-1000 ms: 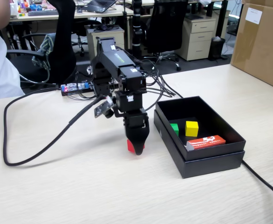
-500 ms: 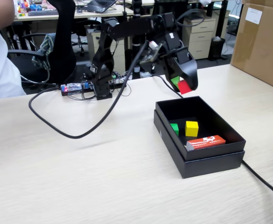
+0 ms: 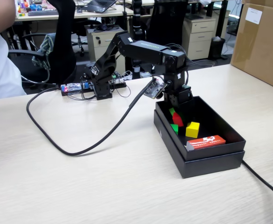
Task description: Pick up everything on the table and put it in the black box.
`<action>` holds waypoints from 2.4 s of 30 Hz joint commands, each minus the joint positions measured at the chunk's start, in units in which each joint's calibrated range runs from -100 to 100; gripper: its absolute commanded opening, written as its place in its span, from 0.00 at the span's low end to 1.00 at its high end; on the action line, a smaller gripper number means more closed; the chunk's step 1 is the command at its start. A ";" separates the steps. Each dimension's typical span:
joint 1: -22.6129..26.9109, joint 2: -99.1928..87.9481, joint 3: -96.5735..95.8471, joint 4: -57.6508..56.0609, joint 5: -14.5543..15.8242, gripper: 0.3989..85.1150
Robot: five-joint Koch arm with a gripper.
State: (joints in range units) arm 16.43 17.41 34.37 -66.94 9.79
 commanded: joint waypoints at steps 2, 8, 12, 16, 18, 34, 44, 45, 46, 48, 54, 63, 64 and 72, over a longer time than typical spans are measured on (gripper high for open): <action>0.00 -2.78 0.17 -0.92 0.10 0.54; 0.20 -16.67 -0.10 -0.92 0.10 0.55; -0.54 -31.35 -0.46 -0.84 -0.15 0.55; -2.83 -48.22 -5.54 -0.58 -0.15 0.55; -4.15 -55.45 -10.52 -0.49 -0.15 0.55; -14.60 -108.46 -73.26 24.22 -4.69 0.56; -16.61 -117.41 -96.11 37.00 -4.98 0.60; -16.65 -117.41 -98.38 39.16 -5.27 0.61; -16.70 -117.41 -100.64 41.49 -5.42 0.61; -16.75 -117.41 -105.63 46.94 -6.15 0.61; -16.80 -117.41 -119.86 62.32 -8.40 0.61; -17.24 -117.41 -130.56 72.16 -10.79 0.59; -17.24 -117.41 -131.10 72.08 -10.84 0.59; -17.39 -116.26 -131.83 70.44 -10.84 0.59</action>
State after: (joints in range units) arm -0.76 -99.61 -96.53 5.54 -0.66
